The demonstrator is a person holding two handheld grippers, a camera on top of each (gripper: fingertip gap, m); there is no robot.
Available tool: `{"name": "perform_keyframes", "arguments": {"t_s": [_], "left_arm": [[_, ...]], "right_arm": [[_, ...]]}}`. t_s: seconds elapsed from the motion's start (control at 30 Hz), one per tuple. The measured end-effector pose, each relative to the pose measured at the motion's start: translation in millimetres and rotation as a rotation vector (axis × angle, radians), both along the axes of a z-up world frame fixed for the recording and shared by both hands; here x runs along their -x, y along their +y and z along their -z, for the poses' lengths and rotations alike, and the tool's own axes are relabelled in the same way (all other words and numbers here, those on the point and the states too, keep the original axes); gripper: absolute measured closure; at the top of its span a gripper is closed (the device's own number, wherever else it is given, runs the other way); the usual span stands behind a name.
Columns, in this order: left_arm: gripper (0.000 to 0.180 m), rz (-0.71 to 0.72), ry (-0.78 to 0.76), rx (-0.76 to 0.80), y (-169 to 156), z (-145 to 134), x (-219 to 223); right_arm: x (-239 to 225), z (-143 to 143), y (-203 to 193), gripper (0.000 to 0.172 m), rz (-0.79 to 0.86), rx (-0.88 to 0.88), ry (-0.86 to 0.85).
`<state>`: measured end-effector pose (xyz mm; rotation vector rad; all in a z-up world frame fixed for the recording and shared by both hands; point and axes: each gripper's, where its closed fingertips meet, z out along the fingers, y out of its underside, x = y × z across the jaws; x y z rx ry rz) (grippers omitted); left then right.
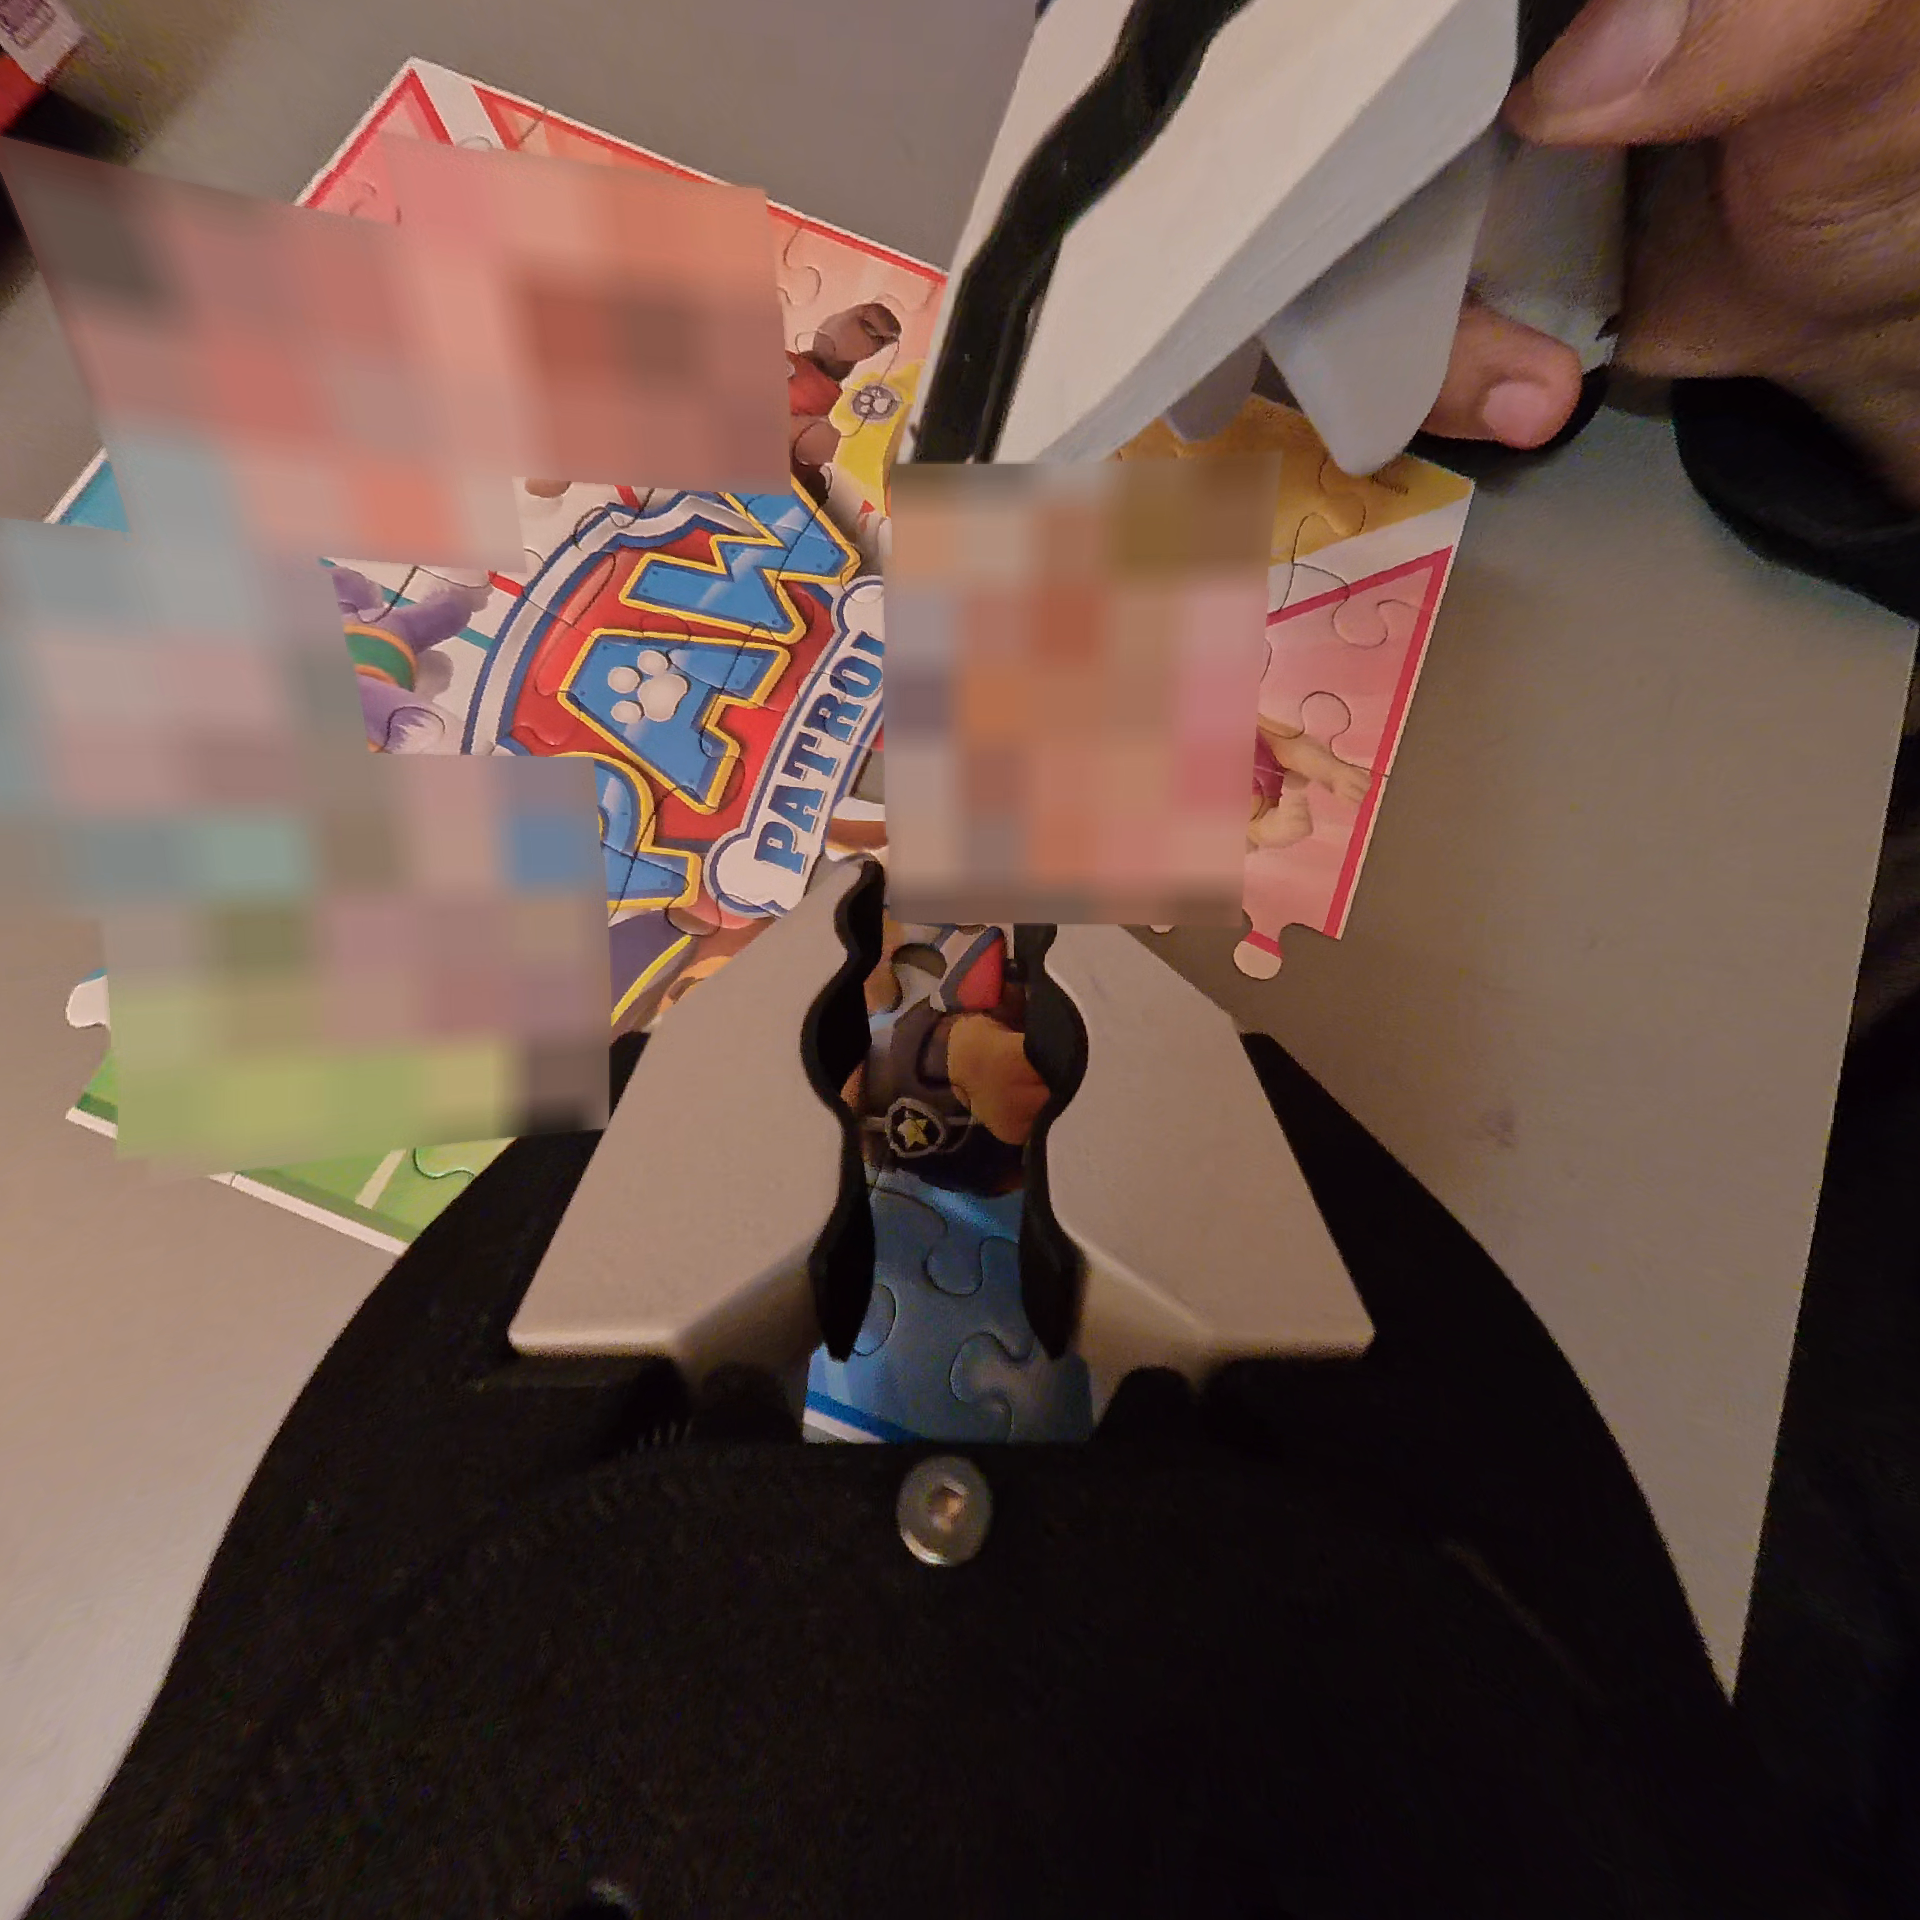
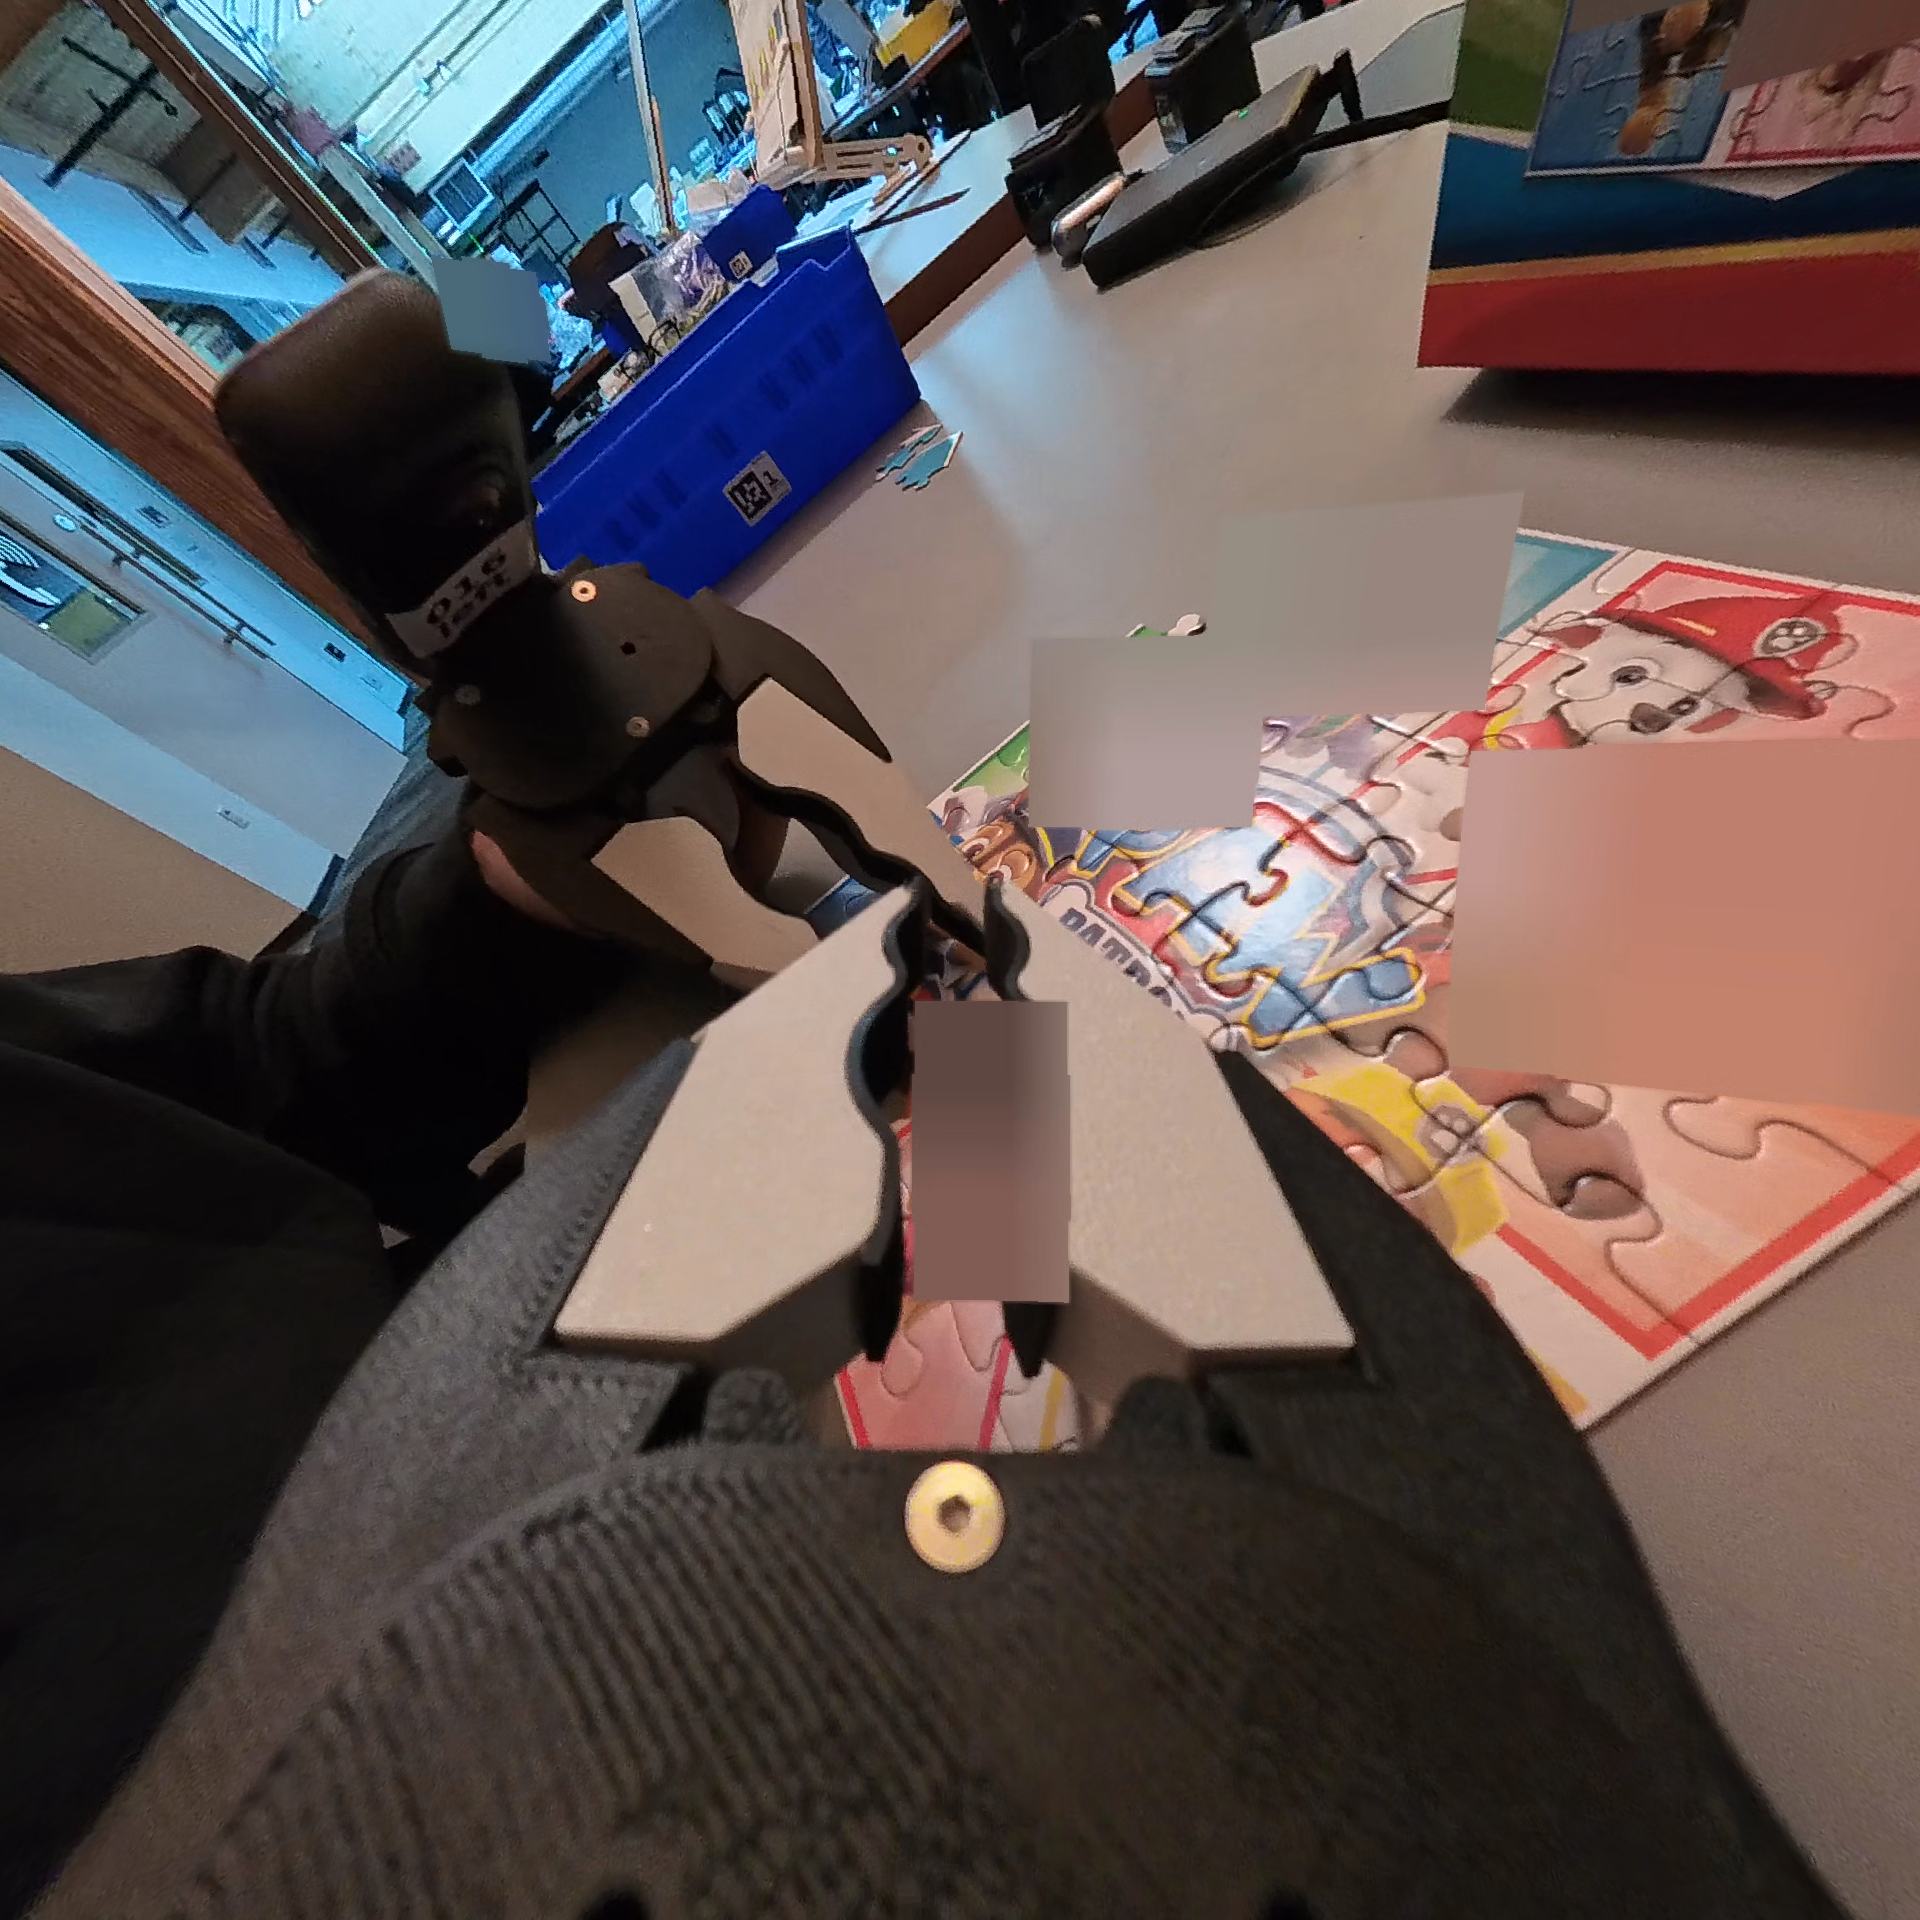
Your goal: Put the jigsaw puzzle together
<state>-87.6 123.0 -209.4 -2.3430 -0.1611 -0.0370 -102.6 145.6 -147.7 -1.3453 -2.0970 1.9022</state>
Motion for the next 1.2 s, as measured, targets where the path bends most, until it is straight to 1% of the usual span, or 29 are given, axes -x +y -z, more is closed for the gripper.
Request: {"name": "perform_keyframes", "arguments": {"t_s": [0.07, 0.13, 0.2, 0.3, 0.37, 0.47, 0.57, 0.6, 0.67, 0.73, 0.8, 0.93, 1.03, 1.1, 1.17, 1.2], "left_arm": [[0.157, -0.02, 0.0, -0.031, 1, -6, 2], [0.157, -0.067, -0.01, -0.101, 2, -18, 8], [0.157, -0.14, -0.043, -0.217, 1, -37, 18], [0.157, -0.236, -0.133, -0.456, -4, -73, 30], [0.158, -0.268, -0.107, -0.554, -11, -88, 34], [0.158, -0.263, 0.055, -0.555, -15, -95, 30], [0.158, -0.231, 0.194, -0.507, -6, -93, 16], [0.158, -0.216, 0.22, -0.485, -1, -90, 10], [0.157, -0.201, 0.262, -0.448, 6, -85, 2], [0.157, -0.189, 0.286, -0.442, 8, -84, -2], [0.156, -0.159, 0.238, -0.458, 10, -84, -8], [0.144, -0.138, 0.057, -0.559, 4, -93, -11], [0.15, -0.124, -0.116, -0.653, -3, -104, -10], [0.154, -0.046, -0.26, -0.644, -3, -101, -20], [0.163, 0.015, -0.355, -0.628, -3, -98, -29], [0.172, 0.019, -0.36, -0.634, -4, -98, -30]], "right_arm": [[-1, 1, -1, 0.163, 0.0, -0.018, 0.01], [-1, 0, -3, 0.162, 0.0, -0.033, 0.032], [-2, -5, -5, 0.159, 0.0, -0.042, 0.081], [-5, -17, -10, 0.157, 0.001, -0.035, 0.166], [-7, -29, -14, 0.153, -0.002, 0.041, 0.189], [-6, -40, -19, 0.148, 0.002, 0.19, 0.155], [-7, -40, -27, 0.14, -0.025, 0.286, 0.085], [-9, -39, -30, 0.141, -0.041, 0.305, 0.06], [-9, -36, -32, 0.149, -0.042, 0.312, 0.035], [-7, -32, -26, 0.166, -0.018, 0.278, 0.035], [-7, -32, -20, 0.172, -0.012, 0.272, 0.039], [-9, -30, -14, 0.172, -0.023, 0.256, 0.041], [-18, -26, -17, 0.172, -0.094, 0.167, 0.082], [-28, -25, -26, 0.172, -0.167, 0.123, 0.11], [-38, -23, -37, 0.172, -0.241, 0.087, 0.13], [-40, -21, -40, 0.172, -0.257, 0.059, 0.143]]}}
